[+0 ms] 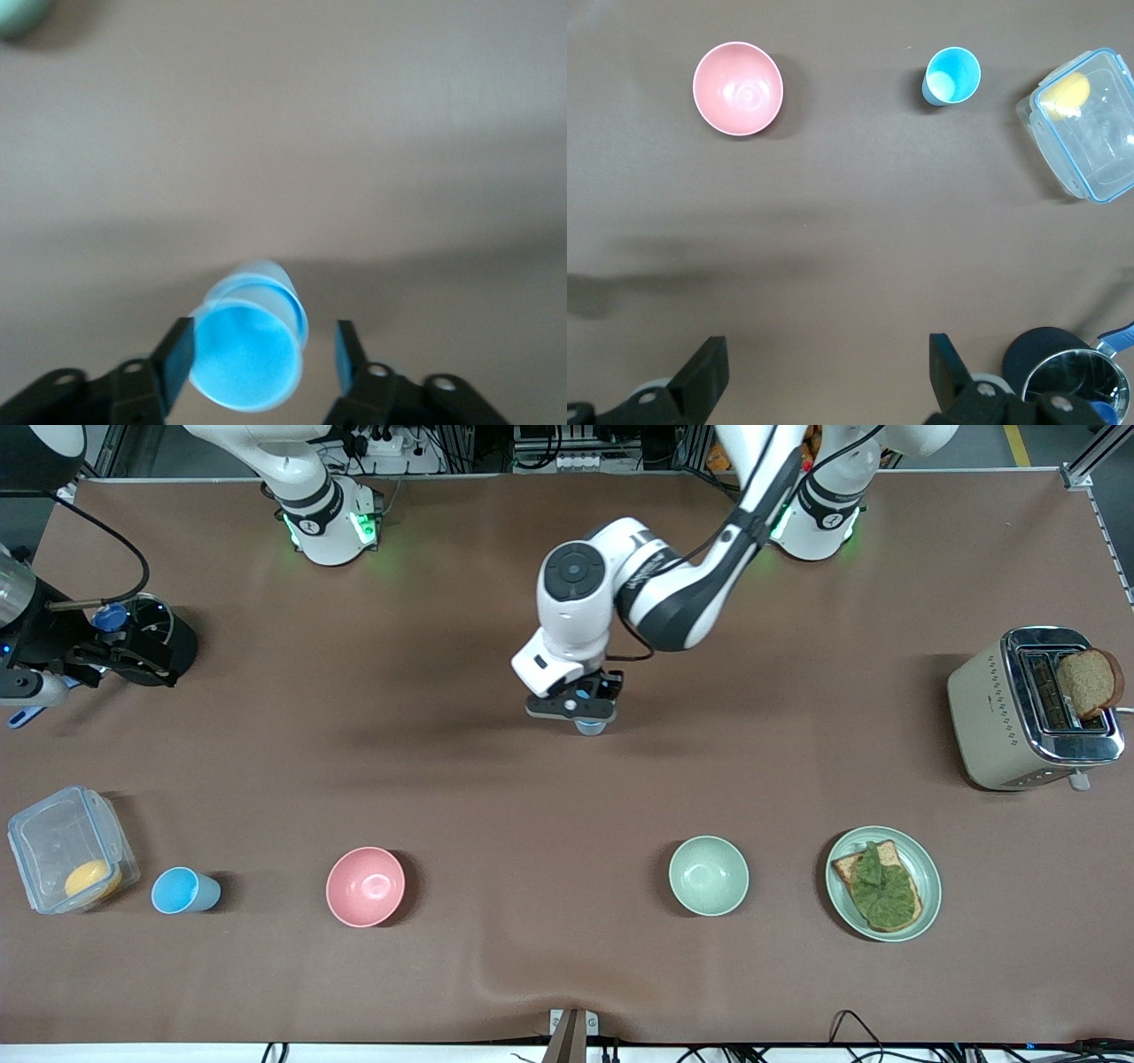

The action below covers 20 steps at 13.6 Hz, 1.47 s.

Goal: Stack blue cups with both arms

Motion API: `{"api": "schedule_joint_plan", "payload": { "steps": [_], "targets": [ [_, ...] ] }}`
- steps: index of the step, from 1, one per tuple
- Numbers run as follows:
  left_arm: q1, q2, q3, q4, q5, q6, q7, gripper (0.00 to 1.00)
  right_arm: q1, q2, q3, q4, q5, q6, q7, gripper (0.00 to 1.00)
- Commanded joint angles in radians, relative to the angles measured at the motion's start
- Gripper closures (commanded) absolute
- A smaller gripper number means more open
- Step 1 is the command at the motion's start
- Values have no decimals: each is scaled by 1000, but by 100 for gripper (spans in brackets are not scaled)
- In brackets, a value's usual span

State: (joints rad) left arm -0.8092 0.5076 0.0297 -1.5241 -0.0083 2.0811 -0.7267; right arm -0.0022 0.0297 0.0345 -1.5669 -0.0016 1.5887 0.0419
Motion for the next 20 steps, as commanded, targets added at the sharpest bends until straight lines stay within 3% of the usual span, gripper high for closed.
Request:
{"api": "schedule_joint_plan", "payload": {
  "steps": [1,8,12,15,20],
  "targets": [
    [105,-137,62,-40,-42,-19,59,0,-4,7,4,18,-11,-12,-10,0],
    [445,-430,39,-183,-30,-300,419,0,-6,7,4,18,-11,-12,-11,0],
    [633,-588,-1,-310,10,-335,595,0,-7,7,4,18,-11,-13,-11,0],
    [634,-716,-2,-398,67,-377,601,0,-7,7,4,16,-9,-12,-11,0],
    [628,-693,-11,-327,68,-483,587,0,-7,7,4,18,-9,-12,-11,0]
  ]
}}
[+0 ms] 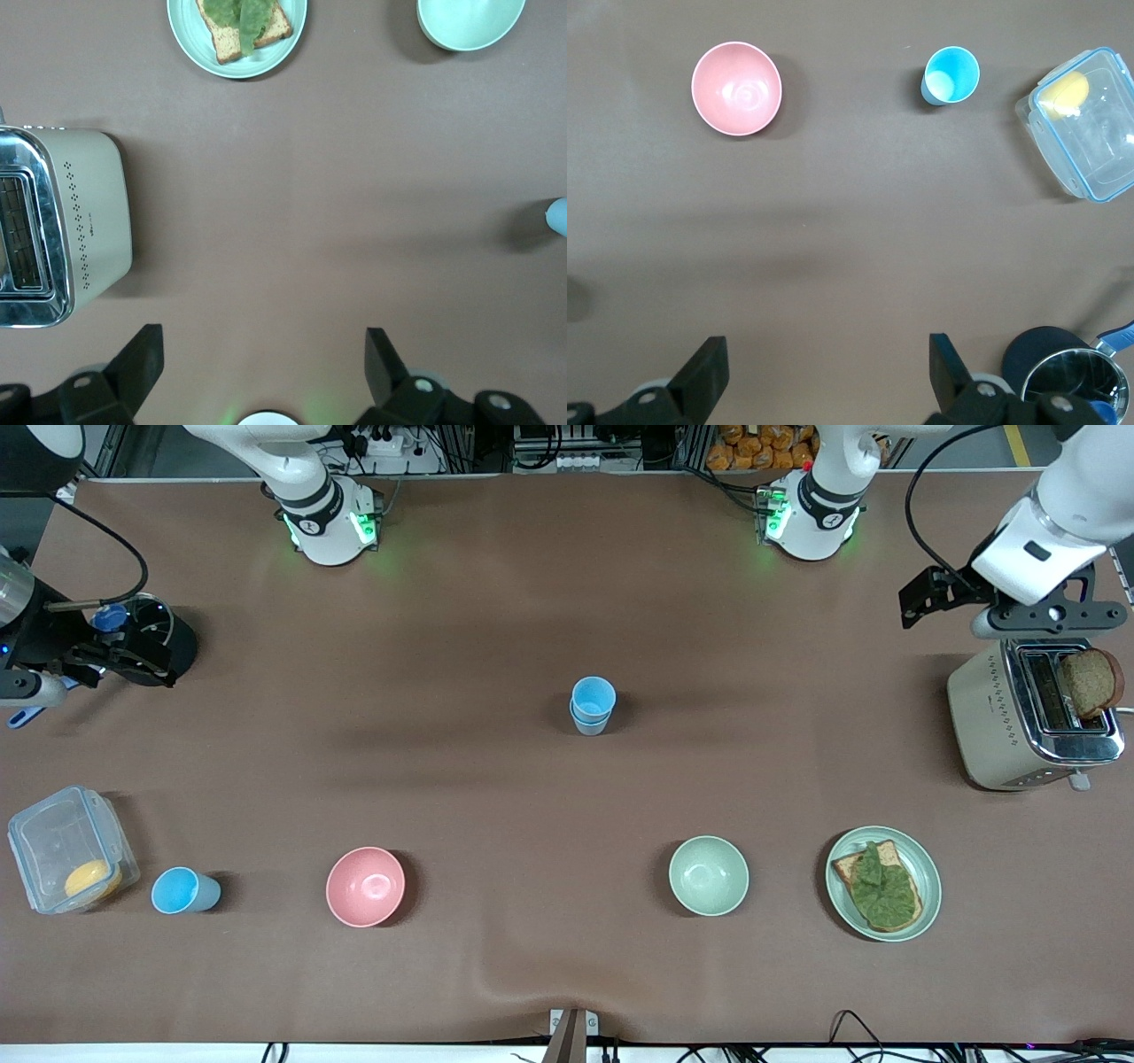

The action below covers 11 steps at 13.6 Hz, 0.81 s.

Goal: Stack blue cups with both arms

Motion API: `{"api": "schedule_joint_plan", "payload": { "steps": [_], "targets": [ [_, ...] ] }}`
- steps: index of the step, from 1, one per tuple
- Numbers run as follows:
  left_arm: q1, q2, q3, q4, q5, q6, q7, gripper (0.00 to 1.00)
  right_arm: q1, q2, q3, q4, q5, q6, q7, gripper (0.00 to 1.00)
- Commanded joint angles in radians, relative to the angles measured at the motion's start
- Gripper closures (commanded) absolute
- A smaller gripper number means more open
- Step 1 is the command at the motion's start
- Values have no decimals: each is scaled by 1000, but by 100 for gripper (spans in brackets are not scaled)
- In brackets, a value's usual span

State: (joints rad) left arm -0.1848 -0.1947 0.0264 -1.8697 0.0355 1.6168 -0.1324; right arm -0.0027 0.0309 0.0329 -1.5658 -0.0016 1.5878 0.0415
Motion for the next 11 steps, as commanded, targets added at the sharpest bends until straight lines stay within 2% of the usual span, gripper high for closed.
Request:
{"api": "schedule_joint_plan", "payload": {
  "steps": [1,7,11],
  "targets": [
    [7,11,-8,27,23,-18,-7,0,-8,6,5,17,-9,-11,-11,0],
    [93,37,3,50,6,-14,31,0,-8,6,5,17,-9,-12,-11,0],
    [111,47,3,56,7,-14,36,0,-8,6,5,17,-9,-11,-11,0]
  ]
}}
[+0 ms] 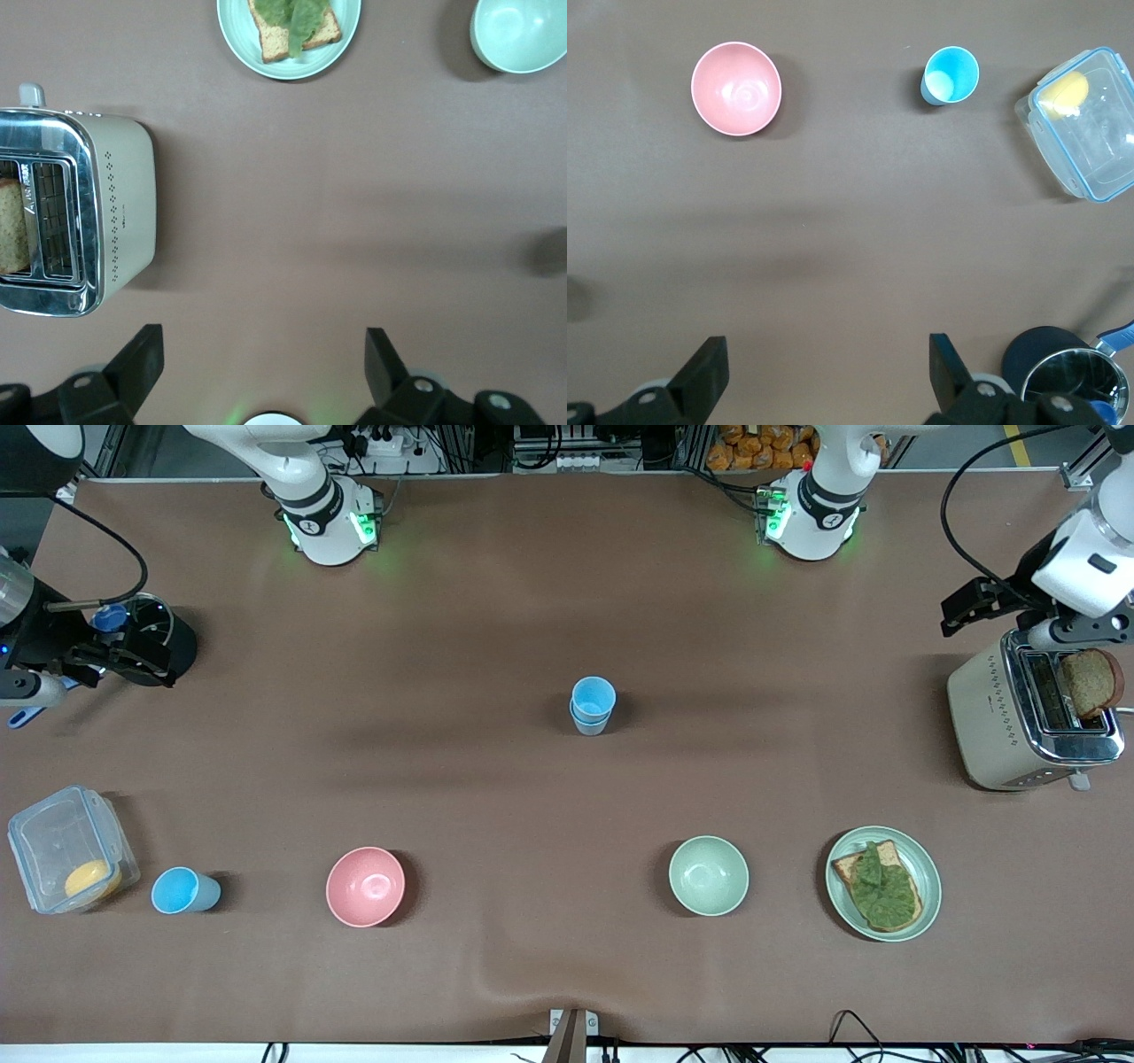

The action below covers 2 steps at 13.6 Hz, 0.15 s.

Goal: Stack blue cups with both arms

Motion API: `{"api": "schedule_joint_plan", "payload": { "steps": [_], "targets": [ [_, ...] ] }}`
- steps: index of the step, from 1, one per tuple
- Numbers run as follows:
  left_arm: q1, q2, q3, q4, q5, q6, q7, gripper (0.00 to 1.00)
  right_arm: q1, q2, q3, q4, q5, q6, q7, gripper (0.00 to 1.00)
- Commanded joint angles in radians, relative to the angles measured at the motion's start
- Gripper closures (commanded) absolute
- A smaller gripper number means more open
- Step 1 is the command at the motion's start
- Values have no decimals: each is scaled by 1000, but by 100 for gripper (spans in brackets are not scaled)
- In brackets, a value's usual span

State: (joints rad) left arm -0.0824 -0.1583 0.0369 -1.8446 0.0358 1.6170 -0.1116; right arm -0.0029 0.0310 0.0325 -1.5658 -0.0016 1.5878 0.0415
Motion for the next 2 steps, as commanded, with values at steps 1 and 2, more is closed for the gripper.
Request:
{"api": "schedule_joint_plan", "payload": {
  "steps": [1,2],
  "targets": [
    [9,14,-8,45,7,-14,15,0,-8,6,6,16,-9,-11,-11,0],
    [9,16,-8,50,7,-16,15,0,-8,6,6,16,-9,-11,-11,0]
  ]
}}
